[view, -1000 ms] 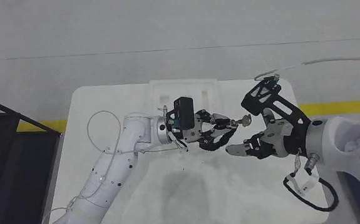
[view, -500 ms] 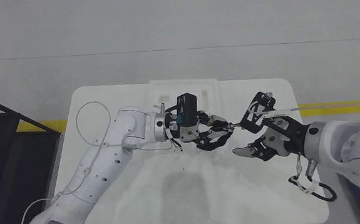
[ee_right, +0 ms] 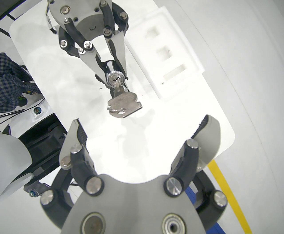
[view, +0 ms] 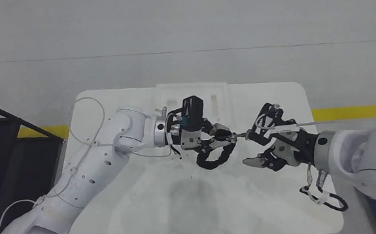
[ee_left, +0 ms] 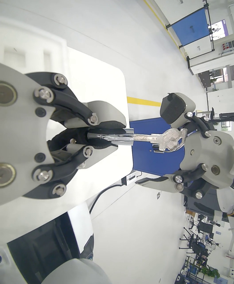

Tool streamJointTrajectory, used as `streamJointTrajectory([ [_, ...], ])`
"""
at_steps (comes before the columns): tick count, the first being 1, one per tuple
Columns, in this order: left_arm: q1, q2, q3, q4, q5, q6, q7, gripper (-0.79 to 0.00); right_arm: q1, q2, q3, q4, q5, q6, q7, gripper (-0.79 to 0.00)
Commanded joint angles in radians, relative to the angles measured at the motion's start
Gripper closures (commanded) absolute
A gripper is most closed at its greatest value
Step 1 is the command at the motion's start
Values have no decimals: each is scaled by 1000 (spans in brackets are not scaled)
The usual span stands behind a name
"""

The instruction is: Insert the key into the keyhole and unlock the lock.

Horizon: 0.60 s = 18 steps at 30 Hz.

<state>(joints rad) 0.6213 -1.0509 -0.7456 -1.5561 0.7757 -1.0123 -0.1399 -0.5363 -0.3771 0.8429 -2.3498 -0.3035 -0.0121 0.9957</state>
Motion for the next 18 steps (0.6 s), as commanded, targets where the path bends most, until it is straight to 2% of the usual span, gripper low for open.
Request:
streamJointTrajectory([
  [1, -8, 9, 17, 5, -5, 0, 7, 0, -6, 0, 7, 0, -49, -26, -16, -785],
  [6, -17, 17, 48, 28, 0, 0, 44, 0, -28, -2, 18, 0, -74, -95, -64, -785],
  [10, -29, 11, 80, 38, 3, 0, 73, 0, -45, -6, 23, 0, -87, -171, -88, -785],
  [18, -63, -5, 108, 106, -16, 0, 68, 0, -61, -19, 29, 0, -138, -191, -105, -785],
])
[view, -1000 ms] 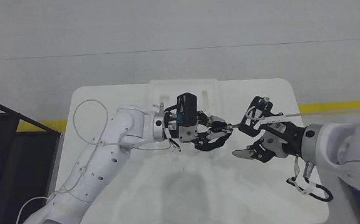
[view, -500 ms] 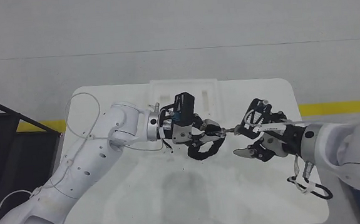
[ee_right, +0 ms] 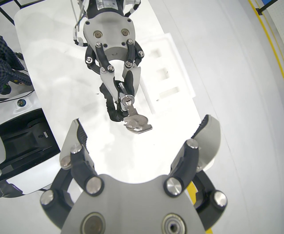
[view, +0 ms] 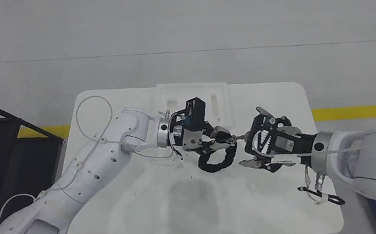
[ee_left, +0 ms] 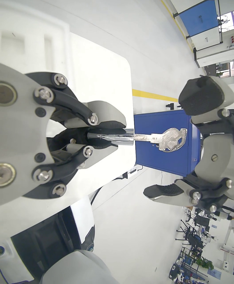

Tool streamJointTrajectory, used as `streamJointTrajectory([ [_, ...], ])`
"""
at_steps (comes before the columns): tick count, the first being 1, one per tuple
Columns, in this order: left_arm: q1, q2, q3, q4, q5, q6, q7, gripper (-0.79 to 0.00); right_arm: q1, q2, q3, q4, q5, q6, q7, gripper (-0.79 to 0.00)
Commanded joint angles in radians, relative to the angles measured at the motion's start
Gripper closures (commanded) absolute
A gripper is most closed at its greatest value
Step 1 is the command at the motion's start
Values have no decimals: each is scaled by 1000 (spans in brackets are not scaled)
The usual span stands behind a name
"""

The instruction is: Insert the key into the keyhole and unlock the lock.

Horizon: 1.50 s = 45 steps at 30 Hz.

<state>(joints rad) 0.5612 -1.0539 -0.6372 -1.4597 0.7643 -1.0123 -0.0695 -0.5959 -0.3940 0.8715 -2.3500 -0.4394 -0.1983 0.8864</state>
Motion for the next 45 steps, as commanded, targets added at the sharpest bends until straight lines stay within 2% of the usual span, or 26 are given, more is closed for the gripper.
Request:
streamJointTrajectory([
  [1, -4, -3, -1, 14, -7, 0, -4, 0, -2, -3, 0, 0, 0, -8, 5, -785],
  [10, -8, -17, -15, 43, -4, 3, -11, 0, -6, -26, -9, 0, 15, -82, 3, -785],
  [19, -5, -34, -26, 63, -4, 13, -17, 0, 7, -56, -27, 0, 12, -110, 16, -785],
  [37, -11, -72, -35, 78, 24, 0, 2, 0, 14, -106, -56, 0, -23, -73, 62, -785],
  [45, -36, -61, -13, 52, 17, 0, -12, 0, -8, -101, 2, 0, -86, -71, 49, -785],
])
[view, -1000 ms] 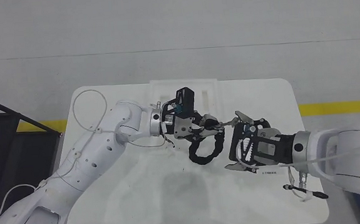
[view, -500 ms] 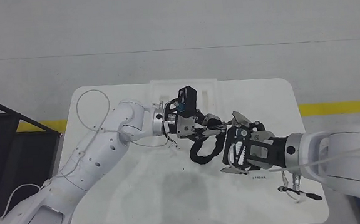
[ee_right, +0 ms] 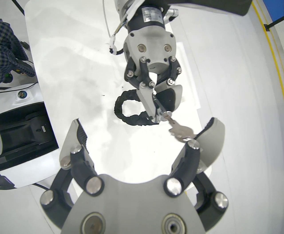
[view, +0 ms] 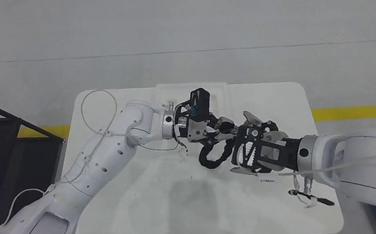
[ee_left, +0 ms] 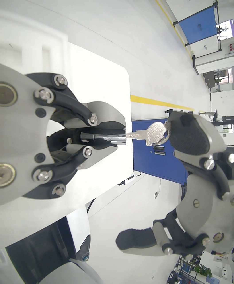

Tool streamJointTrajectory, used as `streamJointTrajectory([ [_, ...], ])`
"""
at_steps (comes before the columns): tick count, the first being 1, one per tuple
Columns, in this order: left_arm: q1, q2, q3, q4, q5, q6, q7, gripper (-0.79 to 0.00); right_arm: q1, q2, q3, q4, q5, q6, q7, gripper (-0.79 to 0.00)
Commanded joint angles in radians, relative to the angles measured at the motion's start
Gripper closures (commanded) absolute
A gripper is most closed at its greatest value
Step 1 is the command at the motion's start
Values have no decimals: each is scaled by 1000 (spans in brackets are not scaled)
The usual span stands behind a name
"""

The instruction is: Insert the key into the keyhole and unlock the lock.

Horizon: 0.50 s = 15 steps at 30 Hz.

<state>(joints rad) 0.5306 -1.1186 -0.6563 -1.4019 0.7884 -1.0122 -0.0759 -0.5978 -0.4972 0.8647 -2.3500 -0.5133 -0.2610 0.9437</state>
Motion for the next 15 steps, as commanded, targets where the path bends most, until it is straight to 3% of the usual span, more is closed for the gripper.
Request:
streamJointTrajectory([
  [1, -12, 8, 12, -12, -17, 0, -11, 0, -14, 4, 19, 0, -28, -17, -25, -785],
  [5, -50, 31, 38, -25, -56, 0, -39, 0, -56, 15, 57, 13, -91, -81, -86, -785],
  [7, -66, 41, 48, -28, -63, 0, -51, 0, -70, 19, 74, 25, -108, -108, -107, -606],
  [9, -82, 54, 65, -36, -85, 0, -58, 0, -88, 25, 94, 35, -122, -141, -131, -526],
  [13, -115, 81, 111, -53, -129, 0, -80, 0, -120, 34, 133, 39, -144, -196, -164, -582],
  [15, -134, 94, 133, -59, -147, 0, -89, 0, -132, 38, 153, 31, -170, -207, -175, -523],
])
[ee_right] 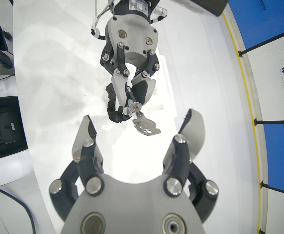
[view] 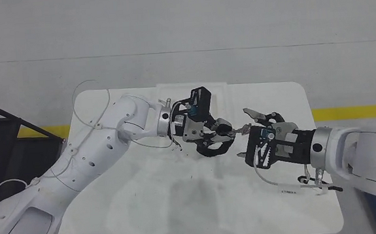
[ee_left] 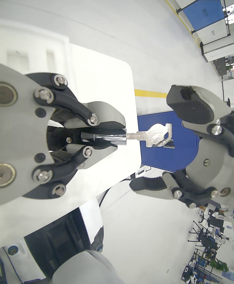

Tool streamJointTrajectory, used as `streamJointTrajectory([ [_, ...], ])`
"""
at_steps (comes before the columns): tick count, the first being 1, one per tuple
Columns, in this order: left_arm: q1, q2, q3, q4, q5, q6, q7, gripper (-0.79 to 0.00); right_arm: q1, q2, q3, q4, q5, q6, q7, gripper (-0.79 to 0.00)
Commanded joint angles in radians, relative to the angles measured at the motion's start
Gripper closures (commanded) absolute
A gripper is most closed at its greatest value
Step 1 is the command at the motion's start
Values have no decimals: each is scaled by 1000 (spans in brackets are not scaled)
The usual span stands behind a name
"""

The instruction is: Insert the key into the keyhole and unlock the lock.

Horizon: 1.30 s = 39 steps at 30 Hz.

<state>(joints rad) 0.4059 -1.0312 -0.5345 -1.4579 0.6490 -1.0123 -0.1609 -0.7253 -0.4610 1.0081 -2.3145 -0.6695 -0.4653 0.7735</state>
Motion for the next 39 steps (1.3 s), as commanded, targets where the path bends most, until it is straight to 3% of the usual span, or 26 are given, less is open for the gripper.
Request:
streamJointTrajectory([
  [1, -18, 13, 22, -5, -15, 0, -5, 0, -11, 3, 18, -10, -29, -3, -12, -391],
  [3, -36, 26, 41, -6, -28, 0, 5, 0, -29, 5, 32, -19, -54, -7, -23, -329],
  [12, -83, 63, 115, -8, -32, 0, 59, 0, -69, 7, 67, -26, -89, -55, -41, -305],
  [17, -108, 79, 153, -11, -28, 0, 98, 0, -82, 3, 76, -36, -113, -58, -53, -237],
  [25, -145, 95, 217, -13, -20, 0, 160, 0, -82, -14, 60, -36, -140, -84, -83, -243],
  [28, -162, 96, 241, -10, -17, 0, 183, 0, -80, -21, 47, -36, -154, -89, -81, -203],
  [32, -183, 97, 272, -2, -10, 0, 216, 0, -77, -30, 37, -36, -163, -87, -78, -15],
  [39, -216, 100, 321, 16, 7, 0, 268, 0, -79, -42, 35, -33, -137, -70, -74, 0],
])
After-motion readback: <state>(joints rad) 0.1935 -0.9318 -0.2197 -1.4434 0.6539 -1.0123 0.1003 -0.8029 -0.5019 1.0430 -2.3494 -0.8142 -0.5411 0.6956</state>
